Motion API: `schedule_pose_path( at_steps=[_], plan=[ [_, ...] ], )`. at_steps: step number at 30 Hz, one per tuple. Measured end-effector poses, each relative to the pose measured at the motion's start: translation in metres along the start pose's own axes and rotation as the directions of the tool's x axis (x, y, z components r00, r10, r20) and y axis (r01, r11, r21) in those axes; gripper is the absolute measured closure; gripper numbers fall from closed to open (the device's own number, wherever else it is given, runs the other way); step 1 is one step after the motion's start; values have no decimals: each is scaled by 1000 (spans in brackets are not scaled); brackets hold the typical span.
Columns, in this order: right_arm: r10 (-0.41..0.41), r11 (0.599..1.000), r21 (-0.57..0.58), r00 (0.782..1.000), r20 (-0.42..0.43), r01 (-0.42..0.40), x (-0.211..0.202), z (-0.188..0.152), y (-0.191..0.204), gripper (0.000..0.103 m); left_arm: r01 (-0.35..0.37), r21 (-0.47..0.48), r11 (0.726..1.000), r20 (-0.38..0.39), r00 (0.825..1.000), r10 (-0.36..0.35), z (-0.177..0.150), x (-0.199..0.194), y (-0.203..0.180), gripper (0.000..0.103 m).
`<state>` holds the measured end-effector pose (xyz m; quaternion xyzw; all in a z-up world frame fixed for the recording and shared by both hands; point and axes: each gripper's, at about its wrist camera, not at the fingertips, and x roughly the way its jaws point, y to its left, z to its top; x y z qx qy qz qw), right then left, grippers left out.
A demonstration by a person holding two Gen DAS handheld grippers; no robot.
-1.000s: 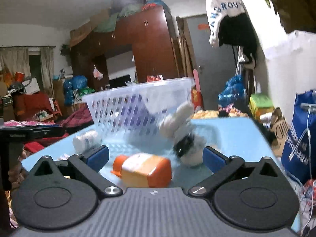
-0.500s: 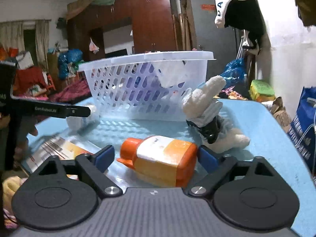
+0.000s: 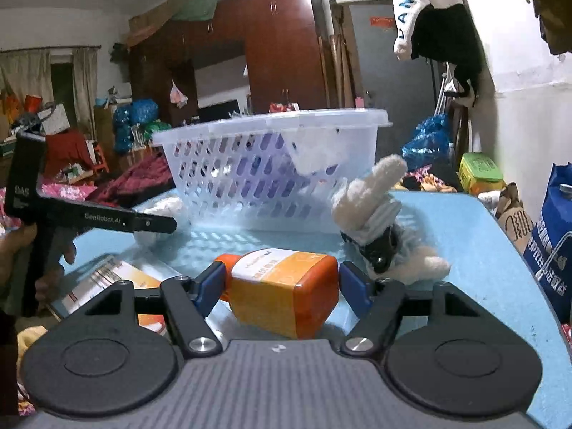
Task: Organize objects
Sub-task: 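Grasp the bagged white bottle with the left tool while the right tool grasps the orange bottle, then carry both bottles over the basket and open both tools to release them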
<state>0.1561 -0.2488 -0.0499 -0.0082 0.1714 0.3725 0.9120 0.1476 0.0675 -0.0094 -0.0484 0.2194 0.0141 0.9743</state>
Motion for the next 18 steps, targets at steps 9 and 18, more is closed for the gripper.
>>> schedule_pose_path(
  at_steps=[9, 18],
  plan=[
    [45, 999, -4, 992, 121, -45, -24, 38, 9, 31, 101, 19, 995, 221, 970, -103, 27, -61, -18, 48],
    [-54, 997, -44, 983, 173, 63, 18, 146, 11, 31, -11, 79, 997, 75, 997, 5, 142, 11, -43, 48]
  ],
)
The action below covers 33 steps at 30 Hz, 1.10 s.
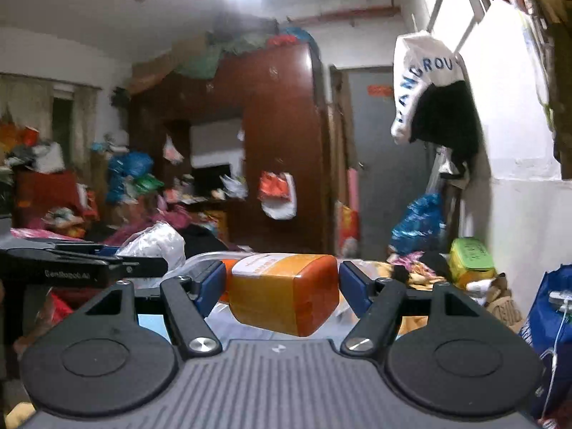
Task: Organize objects
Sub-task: 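Carry both bottles over the basket and open both tools to release them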
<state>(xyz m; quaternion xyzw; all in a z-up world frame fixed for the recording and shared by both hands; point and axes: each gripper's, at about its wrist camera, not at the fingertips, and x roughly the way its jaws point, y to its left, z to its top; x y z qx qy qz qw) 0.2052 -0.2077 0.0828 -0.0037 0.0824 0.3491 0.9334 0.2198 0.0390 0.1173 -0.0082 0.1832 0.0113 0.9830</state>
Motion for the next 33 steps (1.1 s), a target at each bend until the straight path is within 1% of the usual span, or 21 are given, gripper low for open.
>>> schedule_pose_path(
  at_steps=[2, 4, 5, 8, 11, 13, 14, 15, 16, 17, 18, 19, 20, 22, 24, 26, 28, 31, 33],
  plan=[
    [-20, 1000, -7, 998, -58, 20, 32, 10, -2, 31, -38, -7, 999, -66, 997, 38, 7, 27, 4, 48],
    [-72, 997, -15, 993, -90, 71, 59, 12, -3, 31, -52, -22, 998, -101, 994, 50, 8, 40, 8, 48],
    [-76, 997, -14, 992, -103, 75, 70, 12, -4, 31, -61, -29, 998, -118, 991, 57, 8, 45, 11, 48],
    [-62, 998, 3, 986, -157, 63, 98, 10, -6, 31, -64, -38, 997, -129, 990, 59, 3, 48, 14, 48],
    [-89, 996, -35, 979, -183, 84, 115, 6, -1, 31, -63, -44, 997, -130, 990, 57, -1, 48, 20, 47],
    [-87, 996, -42, 977, -195, 81, 119, 4, 0, 31, -74, -56, 996, -110, 992, 68, -4, 47, 24, 35],
    [-87, 996, -41, 975, -204, 81, 121, 3, -1, 31, -78, -58, 995, -93, 993, 72, -4, 46, 25, 22],
    [-89, 996, -42, 973, -212, 82, 122, 3, 0, 31, -79, -62, 995, -72, 995, 75, -5, 43, 25, 17],
    [-89, 996, -43, 972, -219, 81, 123, 2, -1, 30, -78, -63, 995, -54, 996, 75, -5, 40, 24, 16],
    [-90, 996, -38, 971, -224, 83, 121, 2, -1, 28, -74, -63, 995, -37, 997, 71, -5, 36, 24, 16],
    [-88, 996, -25, 974, -211, 84, 119, 2, -3, 23, -72, -65, 995, -23, 997, 71, -6, 33, 25, 16],
    [-79, 997, -7, 979, -190, 79, 114, 2, -5, 10, -72, -69, 995, -8, 997, 71, -7, 27, 25, 16],
    [-73, 997, 2, 982, -171, 75, 109, 3, -7, 3, -65, -71, 995, 7, 998, 66, -10, 21, 26, 16],
    [-86, 996, -1, 988, -126, 87, 95, 5, -9, 0, -43, -76, 996, 22, 999, 45, -16, 12, 27, 15],
    [-91, 996, 10, 991, -100, 92, 84, 6, -15, 0, -28, -88, 996, 35, 999, 32, -25, 2, 29, 15],
    [-68, 996, 51, 993, -97, 73, 72, 5, -22, 0, -8, -88, 996, 58, 998, 13, -38, -12, 29, 14],
    [-45, 997, 64, 994, -100, 51, 58, -1, -28, 0, 5, -77, 997, 75, 997, 1, -52, -25, 28, 14],
    [-37, 998, 55, 997, -71, 41, 24, -21, -33, 0, 10, -34, 999, 100, 995, -6, -77, -47, 23, 13],
    [-12, 997, 82, 999, -45, 16, 2, -36, -40, 0, 23, -10, 1000, 110, 994, -22, -94, -58, 18, 12]
  ],
)
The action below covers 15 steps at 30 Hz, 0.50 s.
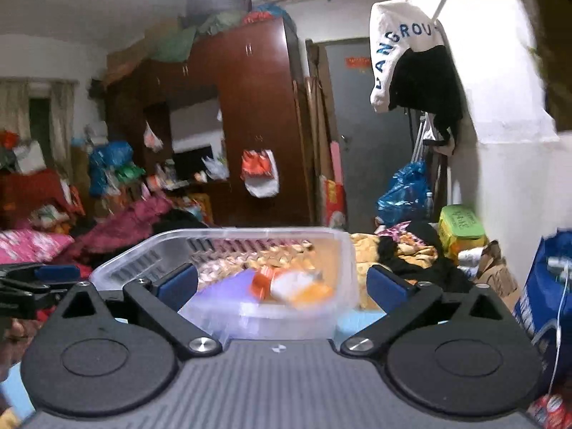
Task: Organize objects
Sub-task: 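Carry both bottles over the basket and open both tools to release them, then grasp the white medicine box with both tools from its ends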
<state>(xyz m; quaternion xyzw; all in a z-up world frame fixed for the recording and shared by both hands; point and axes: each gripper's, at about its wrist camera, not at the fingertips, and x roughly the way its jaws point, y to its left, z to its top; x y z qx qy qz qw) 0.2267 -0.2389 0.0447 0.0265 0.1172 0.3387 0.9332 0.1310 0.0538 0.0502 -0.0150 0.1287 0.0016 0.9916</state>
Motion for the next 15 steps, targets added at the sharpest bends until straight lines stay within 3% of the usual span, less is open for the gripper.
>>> schedule_pose_path(
  at_steps=[5, 8, 11, 15],
  plan=[
    [47, 999, 25, 999, -23, -46, -39, -50, -4, 0, 31, 30, 999, -6, 1000, -31, -41, -22, -5, 12],
    [90, 995, 48, 995, -36, -88, -51, -73, -4, 0, 65, -1, 998, 5, 998, -65, -56, -33, 1, 12],
    [141, 986, 95, 990, -5, -140, -62, -88, -2, 0, 106, -8, 994, 29, 994, -106, -66, -49, 3, 12],
    [198, 977, 70, 979, 49, -201, -73, -99, 12, 0, 121, 14, 993, 54, 991, -121, -88, -73, -3, 12]
  ],
)
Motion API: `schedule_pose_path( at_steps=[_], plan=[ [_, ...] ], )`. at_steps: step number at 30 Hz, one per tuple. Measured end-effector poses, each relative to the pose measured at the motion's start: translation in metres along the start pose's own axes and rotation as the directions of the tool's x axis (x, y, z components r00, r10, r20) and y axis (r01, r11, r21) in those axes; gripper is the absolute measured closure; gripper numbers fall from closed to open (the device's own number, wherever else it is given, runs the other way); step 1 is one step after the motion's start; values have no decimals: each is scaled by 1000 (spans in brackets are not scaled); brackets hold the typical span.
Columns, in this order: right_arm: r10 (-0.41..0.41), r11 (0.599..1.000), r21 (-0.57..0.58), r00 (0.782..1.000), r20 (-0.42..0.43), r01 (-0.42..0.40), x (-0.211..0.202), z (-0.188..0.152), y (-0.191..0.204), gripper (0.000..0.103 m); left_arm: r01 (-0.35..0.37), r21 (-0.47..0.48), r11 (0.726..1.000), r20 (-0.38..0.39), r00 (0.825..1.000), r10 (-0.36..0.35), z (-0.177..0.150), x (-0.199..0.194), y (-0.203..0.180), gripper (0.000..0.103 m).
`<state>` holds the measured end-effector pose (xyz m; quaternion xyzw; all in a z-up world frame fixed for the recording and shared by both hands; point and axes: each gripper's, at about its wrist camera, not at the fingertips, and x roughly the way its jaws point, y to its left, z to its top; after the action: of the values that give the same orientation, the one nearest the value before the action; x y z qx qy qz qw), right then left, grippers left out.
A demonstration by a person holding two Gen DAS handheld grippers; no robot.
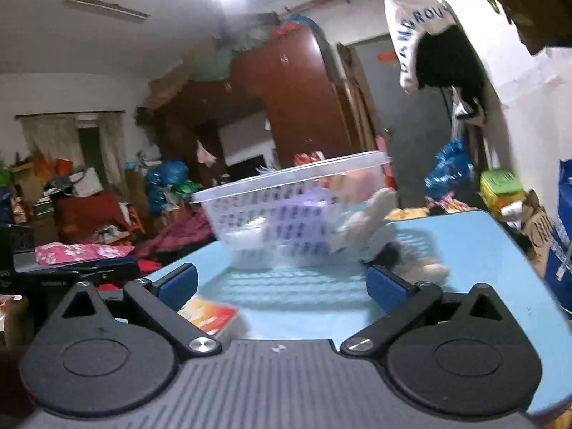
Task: Organize objects
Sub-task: 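Grasp the white medicine box with both tools from its ends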
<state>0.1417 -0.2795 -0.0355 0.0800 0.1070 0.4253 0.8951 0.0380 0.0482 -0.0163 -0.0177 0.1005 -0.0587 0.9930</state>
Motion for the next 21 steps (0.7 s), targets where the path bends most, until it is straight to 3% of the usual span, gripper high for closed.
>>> schedule_pose_path(
  at_steps=[5, 10, 14, 21],
  plan=[
    [52, 993, -107, 996, -65, -59, 9, -16, 23, 0, 50, 58, 997, -24, 999, -49, -18, -5, -17, 12],
    [63, 977, -197, 991, -114, -85, 20, -26, 37, 15, 113, 100, 989, -54, 993, -108, -30, -1, -26, 13],
    [76, 976, -191, 986, -145, -104, 29, -27, 33, 37, 143, 94, 985, -75, 988, -136, -41, 6, -28, 22],
    [95, 971, -203, 983, -160, -126, 19, -45, 36, 48, 162, 98, 982, -85, 984, -154, -46, 13, -31, 44]
  ],
)
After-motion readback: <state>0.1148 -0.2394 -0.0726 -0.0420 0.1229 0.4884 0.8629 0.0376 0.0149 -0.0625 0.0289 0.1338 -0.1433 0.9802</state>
